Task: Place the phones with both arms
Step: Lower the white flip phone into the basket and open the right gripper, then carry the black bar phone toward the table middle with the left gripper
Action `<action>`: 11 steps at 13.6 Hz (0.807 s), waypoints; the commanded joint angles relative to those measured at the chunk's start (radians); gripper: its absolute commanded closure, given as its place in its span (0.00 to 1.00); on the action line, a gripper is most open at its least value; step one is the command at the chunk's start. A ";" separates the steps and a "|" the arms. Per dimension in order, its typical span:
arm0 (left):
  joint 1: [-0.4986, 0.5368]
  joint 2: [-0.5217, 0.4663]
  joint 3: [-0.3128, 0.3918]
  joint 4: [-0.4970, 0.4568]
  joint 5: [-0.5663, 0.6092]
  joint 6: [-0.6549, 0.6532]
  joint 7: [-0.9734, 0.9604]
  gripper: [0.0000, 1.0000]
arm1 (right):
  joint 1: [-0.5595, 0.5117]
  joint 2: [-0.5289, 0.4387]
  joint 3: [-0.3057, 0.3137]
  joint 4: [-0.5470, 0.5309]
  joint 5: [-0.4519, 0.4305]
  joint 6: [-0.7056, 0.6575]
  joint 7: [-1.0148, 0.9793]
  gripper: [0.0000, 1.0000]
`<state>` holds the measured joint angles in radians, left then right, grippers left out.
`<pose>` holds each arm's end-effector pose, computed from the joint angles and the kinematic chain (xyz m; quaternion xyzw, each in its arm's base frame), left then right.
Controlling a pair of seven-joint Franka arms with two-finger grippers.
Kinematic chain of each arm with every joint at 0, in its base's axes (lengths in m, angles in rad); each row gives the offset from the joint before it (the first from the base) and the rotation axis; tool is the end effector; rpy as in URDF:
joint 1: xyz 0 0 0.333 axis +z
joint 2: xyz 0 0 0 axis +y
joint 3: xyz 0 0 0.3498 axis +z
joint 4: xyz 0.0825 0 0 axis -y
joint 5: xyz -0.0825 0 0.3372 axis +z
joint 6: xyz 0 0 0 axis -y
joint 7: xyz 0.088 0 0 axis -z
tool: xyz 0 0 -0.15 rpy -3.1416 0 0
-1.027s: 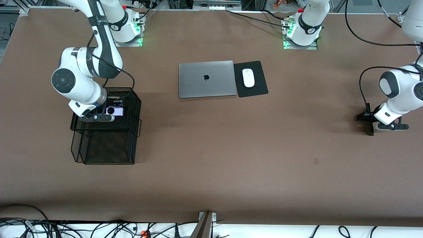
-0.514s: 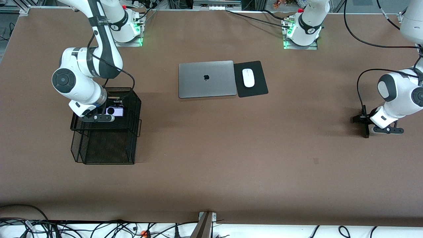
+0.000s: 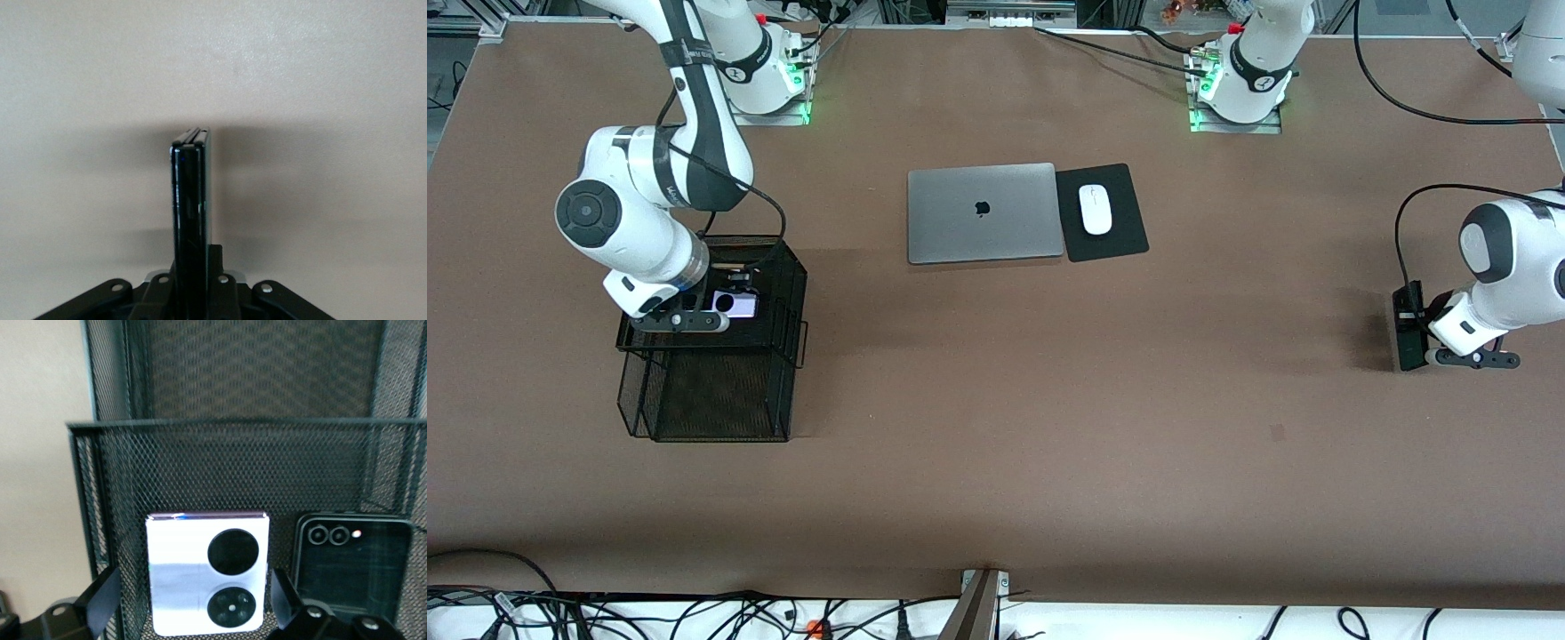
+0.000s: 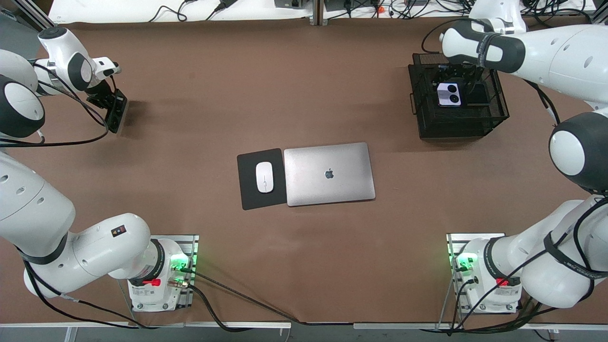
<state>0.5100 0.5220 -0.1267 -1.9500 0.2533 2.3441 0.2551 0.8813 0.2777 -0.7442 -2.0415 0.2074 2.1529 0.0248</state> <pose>0.5412 0.2339 0.2243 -0.9966 0.0235 0.0728 0.0318 0.5317 0.1038 0.3516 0.9991 0.0006 -0.0405 0.0131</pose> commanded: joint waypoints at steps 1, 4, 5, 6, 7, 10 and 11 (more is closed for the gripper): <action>-0.004 -0.014 -0.002 0.003 0.000 -0.022 -0.017 1.00 | -0.004 -0.017 -0.030 0.073 0.015 -0.065 -0.005 0.00; -0.016 -0.017 -0.002 0.011 0.000 -0.029 -0.023 1.00 | -0.050 -0.008 -0.050 0.249 0.015 -0.243 -0.005 0.00; -0.019 -0.019 -0.002 0.023 0.000 -0.055 -0.023 1.00 | -0.071 0.000 -0.049 0.303 0.014 -0.284 -0.006 0.00; -0.021 -0.020 -0.002 0.042 0.000 -0.086 -0.023 1.00 | -0.085 0.018 -0.049 0.366 0.015 -0.325 -0.009 0.00; -0.025 -0.025 -0.004 0.052 0.000 -0.109 -0.023 1.00 | -0.103 0.040 -0.049 0.424 0.017 -0.356 -0.012 0.00; -0.034 -0.025 -0.019 0.074 0.000 -0.149 -0.048 1.00 | -0.168 0.089 -0.050 0.540 0.040 -0.416 -0.012 0.00; -0.036 -0.025 -0.024 0.077 0.000 -0.158 -0.069 1.00 | -0.206 0.086 -0.050 0.549 0.059 -0.451 -0.016 0.00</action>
<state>0.4854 0.5166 -0.1395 -1.8856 0.2533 2.2301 0.2241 0.7490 0.3180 -0.8001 -1.5655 0.2198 1.7692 0.0238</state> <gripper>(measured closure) 0.855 0.000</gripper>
